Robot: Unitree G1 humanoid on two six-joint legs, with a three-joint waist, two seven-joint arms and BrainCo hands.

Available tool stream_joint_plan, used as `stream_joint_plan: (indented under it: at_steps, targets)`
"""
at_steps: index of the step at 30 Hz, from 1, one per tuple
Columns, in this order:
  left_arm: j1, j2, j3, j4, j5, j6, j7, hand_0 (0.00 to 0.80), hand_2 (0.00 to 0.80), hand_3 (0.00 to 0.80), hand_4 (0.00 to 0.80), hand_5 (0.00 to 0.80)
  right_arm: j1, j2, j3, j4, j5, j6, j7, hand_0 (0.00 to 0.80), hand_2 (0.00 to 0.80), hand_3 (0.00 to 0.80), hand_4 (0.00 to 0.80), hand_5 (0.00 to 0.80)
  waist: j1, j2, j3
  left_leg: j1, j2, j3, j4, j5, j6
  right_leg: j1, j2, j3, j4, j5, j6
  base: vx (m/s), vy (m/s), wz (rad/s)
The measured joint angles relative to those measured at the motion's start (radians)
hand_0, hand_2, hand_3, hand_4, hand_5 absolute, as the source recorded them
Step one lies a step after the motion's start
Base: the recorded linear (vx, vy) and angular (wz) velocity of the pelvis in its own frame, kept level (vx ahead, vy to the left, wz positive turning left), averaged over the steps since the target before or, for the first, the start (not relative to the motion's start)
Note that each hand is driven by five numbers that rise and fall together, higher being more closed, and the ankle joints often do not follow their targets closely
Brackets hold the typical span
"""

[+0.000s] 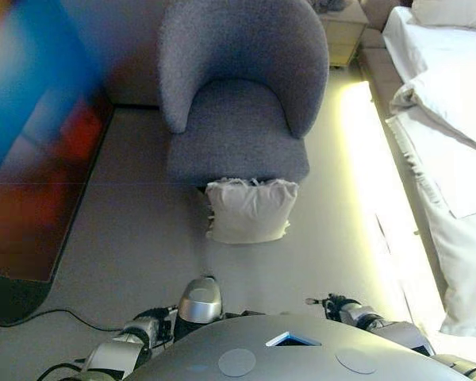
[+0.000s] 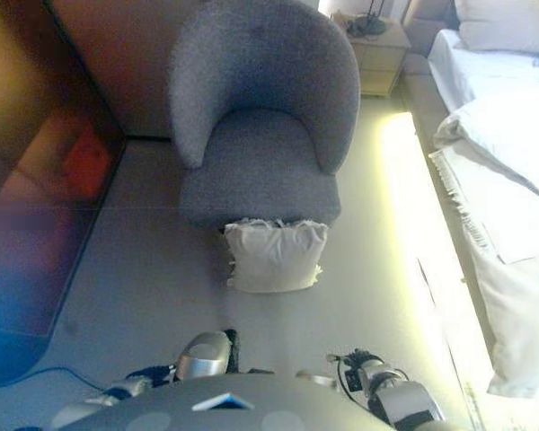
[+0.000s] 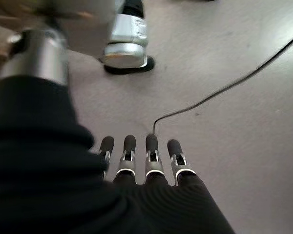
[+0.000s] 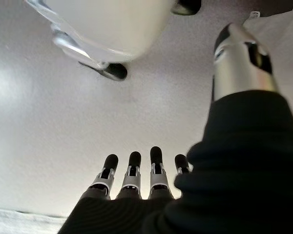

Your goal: Pick up the cushion and take it to the sofa

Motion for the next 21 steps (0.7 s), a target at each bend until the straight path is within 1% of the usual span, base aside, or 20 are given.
stream_joint_plan:
  at_steps: [1, 2, 3, 4, 5, 6, 7, 8, 9, 10, 11, 12, 13, 15, 16, 17, 18, 19, 20, 21]
  targets:
    - [-0.008, 0.003, -0.008, -0.002, 0.0, 0.0, -0.001, 0.0, 0.0, 0.0, 0.0, 0.0, 0.006, 0.0, -0.001, -0.006, 0.001, 0.0, -0.006, 0.0, 0.0, 0.0, 0.0, 0.0, -0.002, 0.003, -0.005, 0.016, -0.007, -0.003, -0.03, 0.008, 0.01, -0.028, -0.005, -0.004, 0.067, 0.005, 0.014, 0.408, 0.137, 0.14]
    - [-0.019, 0.006, -0.025, -0.006, 0.0, 0.0, -0.004, 0.0, 0.0, 0.0, 0.0, 0.0, 0.002, -0.005, -0.002, -0.016, 0.001, 0.001, -0.015, 0.0, 0.0, 0.0, 0.0, 0.0, -0.003, 0.003, -0.004, 0.041, -0.015, -0.005, -0.06, 0.016, 0.017, -0.075, -0.013, -0.007, 0.164, 0.011, 0.026, 0.377, 0.108, 0.24]
    - [-0.02, 0.008, -0.032, -0.009, 0.001, 0.001, -0.008, 0.0, 0.0, 0.0, 0.0, 0.0, 0.004, -0.008, -0.002, -0.029, 0.003, 0.0, -0.023, 0.0, 0.0, 0.0, 0.0, 0.0, -0.006, 0.007, -0.01, 0.057, -0.021, -0.015, -0.081, 0.021, 0.022, -0.099, -0.018, -0.021, 0.235, 0.034, 0.055, 0.346, 0.085, 0.23]
    - [-0.023, 0.013, -0.039, -0.011, 0.001, 0.003, -0.01, 0.0, 0.0, 0.0, 0.0, 0.0, 0.003, -0.011, -0.002, -0.044, 0.01, 0.0, -0.028, 0.0, 0.0, 0.0, 0.0, 0.0, -0.027, 0.005, -0.012, 0.09, -0.029, -0.03, -0.106, 0.021, 0.025, -0.128, -0.019, -0.021, 0.309, 0.069, 0.07, 0.295, 0.04, 0.34]
    - [-0.023, 0.02, -0.058, -0.013, 0.001, 0.009, -0.01, 0.0, 0.0, 0.0, 0.0, 0.0, 0.002, -0.014, -0.003, -0.061, 0.016, -0.001, -0.032, 0.0, 0.0, 0.0, 0.0, 0.0, -0.034, 0.018, -0.006, 0.119, -0.029, -0.041, -0.141, 0.033, 0.039, -0.168, -0.025, -0.024, 0.396, 0.1, 0.072, 0.251, 0.001, 0.41]
    - [-0.024, 0.028, -0.073, -0.014, 0.001, 0.018, -0.011, 0.0, 0.0, 0.0, 0.0, 0.0, 0.004, -0.015, -0.003, -0.082, 0.031, -0.002, -0.033, 0.0, 0.0, 0.0, 0.0, 0.0, -0.051, 0.017, -0.016, 0.121, -0.029, -0.054, -0.162, 0.039, 0.042, -0.207, -0.027, -0.034, 0.445, 0.094, 0.068, 0.225, -0.045, 0.41]
    - [-0.026, 0.037, -0.076, -0.016, 0.001, 0.019, -0.012, 0.0, 0.0, 0.0, 0.0, 0.0, 0.003, -0.014, -0.003, -0.094, 0.043, -0.002, -0.034, 0.0, 0.0, 0.0, 0.0, 0.0, -0.056, 0.012, -0.025, 0.121, -0.03, -0.059, -0.171, 0.038, 0.044, -0.246, -0.031, -0.05, 0.446, 0.086, 0.069, 0.175, -0.082, 0.28]
    - [-0.029, 0.045, -0.079, -0.022, 0.001, 0.02, -0.016, 0.0, 0.0, 0.0, 0.0, 0.0, 0.001, -0.014, -0.003, -0.098, 0.053, -0.004, -0.036, 0.0, 0.0, 0.0, 0.0, 0.0, -0.056, 0.01, -0.025, 0.132, -0.029, -0.058, -0.185, 0.043, 0.046, -0.285, -0.038, -0.072, 0.422, 0.065, 0.067, 0.152, -0.127, 0.06]
    - [-0.035, 0.046, -0.088, -0.022, 0.0, 0.025, -0.017, 0.0, 0.0, 0.0, 0.0, 0.0, -0.001, -0.016, -0.003, -0.102, 0.053, -0.008, -0.042, 0.0, 0.0, 0.0, 0.0, 0.0, -0.062, 0.015, -0.022, 0.144, -0.023, -0.06, -0.199, 0.047, 0.045, -0.313, -0.044, -0.105, 0.369, 0.06, 0.062, 0.135, -0.153, 0.01]
    - [-0.042, 0.043, -0.096, -0.023, -0.001, 0.038, -0.017, 0.0, 0.0, 0.0, 0.0, 0.0, -0.005, -0.021, -0.003, -0.109, 0.055, -0.011, -0.046, 0.0, 0.0, 0.0, 0.0, 0.0, -0.072, 0.027, -0.015, 0.151, -0.019, -0.065, -0.21, 0.055, 0.038, -0.336, -0.059, -0.145, 0.301, 0.063, 0.06, 0.163, -0.206, 0.15]
    - [-0.048, 0.037, -0.096, -0.021, -0.002, 0.045, -0.016, 0.0, 0.0, 0.0, 0.0, 0.0, -0.005, -0.025, -0.003, -0.118, 0.063, -0.016, -0.048, 0.0, 0.0, 0.0, 0.0, 0.0, -0.087, 0.036, -0.009, 0.158, -0.017, -0.071, -0.218, 0.056, 0.037, -0.339, -0.069, -0.171, 0.23, 0.069, 0.067, 0.183, -0.216, 0.18]
    - [-0.052, 0.033, -0.096, -0.019, -0.002, 0.052, -0.014, 0.0, 0.0, 0.0, 0.0, 0.0, -0.004, -0.026, -0.003, -0.126, 0.079, -0.023, -0.049, 0.0, 0.0, 0.0, 0.0, 0.0, -0.095, 0.04, -0.004, 0.169, -0.016, -0.073, -0.229, 0.056, 0.036, -0.349, -0.082, -0.186, 0.155, 0.085, 0.075, 0.224, -0.244, 0.17]
    - [-0.05, 0.03, -0.095, -0.018, -0.002, 0.059, -0.013, 0.0, 0.0, 0.0, 0.0, 0.0, -0.001, -0.027, -0.004, -0.13, 0.1, -0.029, -0.05, 0.0, 0.0, 0.0, 0.0, 0.0, -0.108, 0.041, -0.002, 0.178, -0.018, -0.077, -0.238, 0.057, 0.034, -0.348, -0.091, -0.193, 0.075, 0.115, 0.078, 0.23, -0.222, 0.12]
    - [-0.049, 0.026, -0.095, -0.009, -0.001, 0.062, -0.013, 0.0, 0.0, 0.0, 0.0, 0.0, 0.001, -0.026, -0.011, -0.134, 0.132, -0.038, -0.05, 0.0, 0.0, 0.0, 0.0, 0.0, -0.12, 0.034, 0.006, 0.205, -0.018, -0.085, -0.259, 0.057, 0.026, -0.34, -0.102, -0.194, -0.057, 0.193, 0.084, 0.243, -0.2, 0.15]
    - [-0.047, 0.025, -0.095, -0.009, 0.0, 0.061, -0.013, 0.0, 0.0, 0.0, 0.0, 0.0, 0.002, -0.025, -0.021, -0.133, 0.132, -0.038, -0.051, 0.0, 0.0, 0.0, 0.0, 0.0, -0.136, 0.025, 0.012, 0.219, -0.018, -0.095, -0.259, 0.05, 0.009, -0.318, -0.106, -0.19, -0.131, 0.236, 0.087, 0.236, -0.169, 0.19]
    - [-0.044, 0.026, -0.094, -0.009, 0.0, 0.06, -0.013, 0.0, 0.0, 0.0, 0.0, 0.0, 0.006, -0.025, -0.022, -0.132, 0.131, -0.038, -0.051, 0.0, 0.0, 0.0, 0.0, 0.0, -0.14, 0.015, 0.015, 0.228, -0.019, -0.102, -0.26, 0.038, -0.003, -0.306, -0.109, -0.183, -0.18, 0.264, 0.09, 0.277, -0.214, 0.21]
    - [-0.037, 0.031, -0.094, -0.009, 0.0, 0.059, -0.013, 0.0, 0.0, 0.0, 0.0, 0.0, 0.017, -0.023, -0.022, -0.132, 0.13, -0.038, -0.051, 0.0, 0.0, 0.0, 0.0, 0.0, -0.139, -0.009, 0.014, 0.244, -0.026, -0.112, -0.261, 0.025, -0.026, -0.277, -0.111, -0.179, -0.229, 0.292, 0.092, 0.294, -0.226, 0.19]
    - [-0.03, 0.029, -0.094, -0.009, 0.0, 0.058, -0.012, 0.0, 0.0, 0.0, 0.0, 0.0, 0.027, -0.025, -0.026, -0.129, 0.128, -0.038, -0.051, 0.0, 0.0, 0.0, 0.0, 0.0, -0.144, -0.016, 0.017, 0.261, -0.015, -0.124, -0.262, 0.015, -0.044, -0.266, -0.108, -0.175, -0.23, 0.373, 0.056, 0.327, -0.276, 0.29]
    - [-0.015, 0.014, -0.093, -0.009, 0.0, 0.056, -0.013, 0.0, 0.0, 0.0, 0.0, 0.0, 0.036, -0.033, -0.037, -0.124, 0.128, -0.039, -0.052, 0.0, 0.0, 0.0, 0.0, 0.0, -0.162, -0.009, 0.014, 0.274, 0.014, -0.137, -0.266, 0.006, -0.059, -0.24, -0.079, -0.173, -0.238, 0.357, 0.04, 0.29, -0.262, 0.33]
    - [-0.001, 0.0, -0.093, -0.009, 0.0, 0.054, -0.014, 0.0, 0.0, 0.0, 0.0, 0.0, 0.044, -0.043, -0.047, -0.124, 0.126, -0.039, -0.052, 0.0, 0.0, 0.0, 0.0, 0.0, -0.164, 0.018, 0.008, 0.28, 0.047, -0.144, -0.264, -0.002, -0.075, -0.223, -0.045, -0.173, -0.24, 0.343, 0.023, 0.255, -0.276, 0.26]
